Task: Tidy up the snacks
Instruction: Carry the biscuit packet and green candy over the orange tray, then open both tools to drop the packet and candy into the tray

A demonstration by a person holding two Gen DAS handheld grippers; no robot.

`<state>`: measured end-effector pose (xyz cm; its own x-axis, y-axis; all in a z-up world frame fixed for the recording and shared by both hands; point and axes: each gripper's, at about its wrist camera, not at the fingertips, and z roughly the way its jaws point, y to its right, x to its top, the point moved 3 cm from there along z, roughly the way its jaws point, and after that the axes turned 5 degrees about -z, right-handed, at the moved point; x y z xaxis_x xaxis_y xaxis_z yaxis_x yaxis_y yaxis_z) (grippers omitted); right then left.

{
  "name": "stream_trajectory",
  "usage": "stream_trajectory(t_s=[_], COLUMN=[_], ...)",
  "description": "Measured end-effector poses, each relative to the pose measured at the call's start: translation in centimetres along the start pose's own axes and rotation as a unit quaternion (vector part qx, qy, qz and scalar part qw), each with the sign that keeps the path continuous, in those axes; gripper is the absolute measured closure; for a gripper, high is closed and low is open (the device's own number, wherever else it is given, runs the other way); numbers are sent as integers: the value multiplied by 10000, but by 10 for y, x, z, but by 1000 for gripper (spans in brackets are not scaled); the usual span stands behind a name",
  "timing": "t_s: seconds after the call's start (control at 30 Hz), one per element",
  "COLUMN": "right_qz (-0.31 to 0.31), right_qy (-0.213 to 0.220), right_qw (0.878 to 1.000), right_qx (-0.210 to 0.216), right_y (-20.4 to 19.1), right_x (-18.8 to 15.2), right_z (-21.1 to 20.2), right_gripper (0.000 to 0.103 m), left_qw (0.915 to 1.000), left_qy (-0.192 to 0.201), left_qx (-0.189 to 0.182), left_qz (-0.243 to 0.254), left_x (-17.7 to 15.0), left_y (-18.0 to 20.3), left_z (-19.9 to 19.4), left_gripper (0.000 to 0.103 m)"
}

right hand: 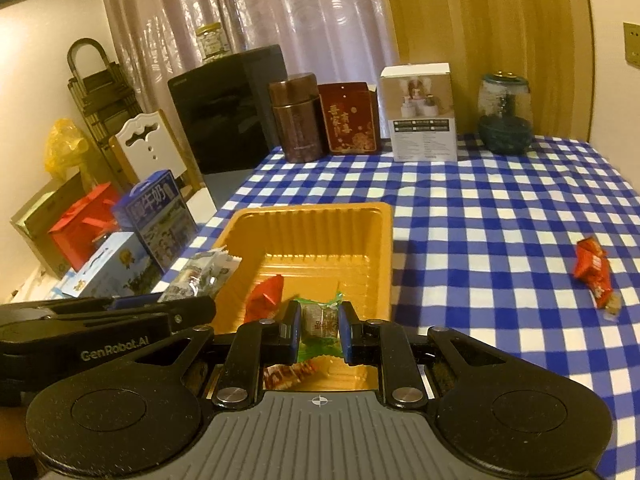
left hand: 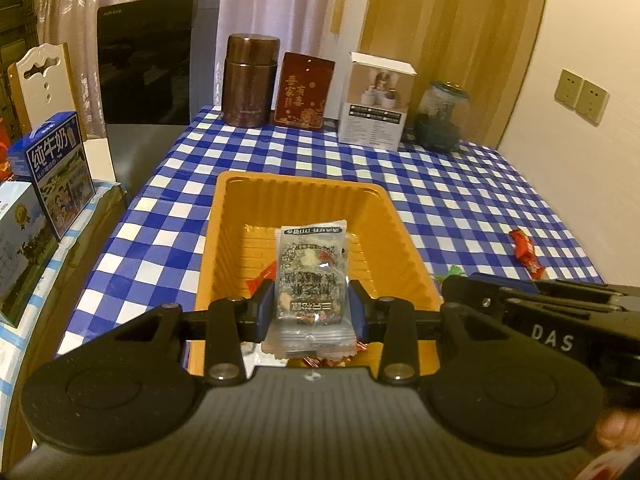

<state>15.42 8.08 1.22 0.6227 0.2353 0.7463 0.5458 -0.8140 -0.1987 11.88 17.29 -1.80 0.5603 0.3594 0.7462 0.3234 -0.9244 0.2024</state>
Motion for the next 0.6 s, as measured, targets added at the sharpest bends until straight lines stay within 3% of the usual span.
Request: stream_trajectory(t_s=[0.23,0.6], right_qz=[29,193], right_qy=[-76,-218], right_qw=[10000,9995], right_qx=[35,112], right_y=[-1,4], right_x=[2,-8], right_z=[18,31], right_gripper=[83,83], left_qw=[10000,9996], left_qy=[-29,18], left_qx=[47,235], left_qz=[-5,-164], left_x=[-3,-3], left_y=[-8,-26], left_z=[23,13], left_gripper=[67,66])
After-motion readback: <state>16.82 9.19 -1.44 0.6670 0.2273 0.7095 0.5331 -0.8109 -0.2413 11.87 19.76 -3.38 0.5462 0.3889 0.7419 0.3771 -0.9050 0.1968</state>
